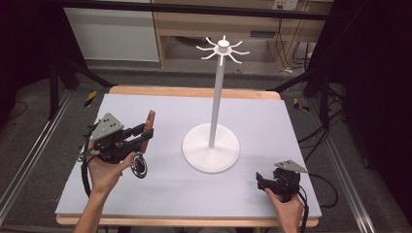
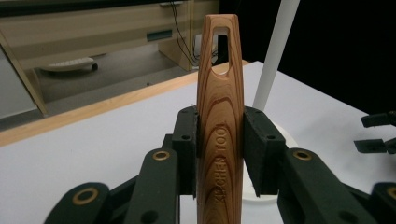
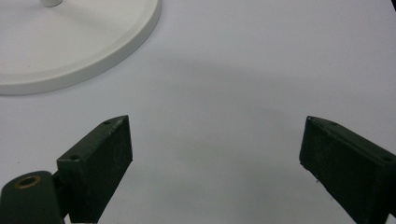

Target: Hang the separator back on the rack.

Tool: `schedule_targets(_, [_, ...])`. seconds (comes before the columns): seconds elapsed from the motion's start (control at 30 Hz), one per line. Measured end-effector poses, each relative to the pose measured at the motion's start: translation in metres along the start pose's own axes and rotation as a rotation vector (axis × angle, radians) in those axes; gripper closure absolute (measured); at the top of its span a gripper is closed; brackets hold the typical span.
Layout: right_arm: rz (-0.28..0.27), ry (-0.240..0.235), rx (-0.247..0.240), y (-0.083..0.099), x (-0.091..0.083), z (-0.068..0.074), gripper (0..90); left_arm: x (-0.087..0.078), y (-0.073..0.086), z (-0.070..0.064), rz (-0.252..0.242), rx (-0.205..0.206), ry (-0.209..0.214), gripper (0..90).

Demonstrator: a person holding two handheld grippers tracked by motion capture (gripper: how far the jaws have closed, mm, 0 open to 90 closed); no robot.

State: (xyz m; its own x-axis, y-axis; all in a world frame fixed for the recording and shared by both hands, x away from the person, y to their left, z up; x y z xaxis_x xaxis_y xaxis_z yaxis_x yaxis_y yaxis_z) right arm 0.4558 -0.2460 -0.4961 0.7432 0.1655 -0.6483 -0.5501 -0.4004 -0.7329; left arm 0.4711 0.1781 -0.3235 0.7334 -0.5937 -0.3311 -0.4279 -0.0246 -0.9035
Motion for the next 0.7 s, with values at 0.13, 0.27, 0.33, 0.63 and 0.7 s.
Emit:
schedule_targets(0.13, [-0.003, -0.005, 0.002, 0.000, 0.000, 0.000, 9.8, -0.001, -0.008, -0.003, -0.018, -0.005, 0.015, 67.2])
schedule_targets(0.27, [-0.008, -0.010, 0.011, 0.000, -0.001, 0.000, 9.7, 0.000, -0.015, -0.006, -0.031, -0.013, 0.031, 67.3])
schedule_targets(0.33, [-0.011, -0.007, 0.008, 0.000, -0.001, -0.001, 9.7, 0.000, -0.018, -0.008, -0.035, -0.007, 0.031, 67.3])
schedule_targets(0.63, [-0.012, -0.004, 0.013, -0.002, 0.001, -0.003, 9.7, 0.005, -0.041, -0.022, -0.068, 0.022, 0.051, 67.3])
schedule_targets(0.7, [-0.012, -0.002, 0.011, -0.001, 0.001, -0.003, 9.7, 0.006, -0.045, -0.025, -0.069, 0.021, 0.063, 67.2])
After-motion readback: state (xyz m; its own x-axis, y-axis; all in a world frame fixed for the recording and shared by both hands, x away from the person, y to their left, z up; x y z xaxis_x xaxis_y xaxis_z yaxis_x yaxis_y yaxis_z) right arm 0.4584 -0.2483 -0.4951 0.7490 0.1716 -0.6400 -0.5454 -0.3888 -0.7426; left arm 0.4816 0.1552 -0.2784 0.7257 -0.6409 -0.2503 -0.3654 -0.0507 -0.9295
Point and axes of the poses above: each handheld gripper's, and its own axes: x roughly forward along the jaws, y roughly out of its underside, z roughly to its left, the point moved 5 cm from there along x, roughly forward along the jaws, and after that the axes turned 15 degrees about -x, right-handed, at the moved point
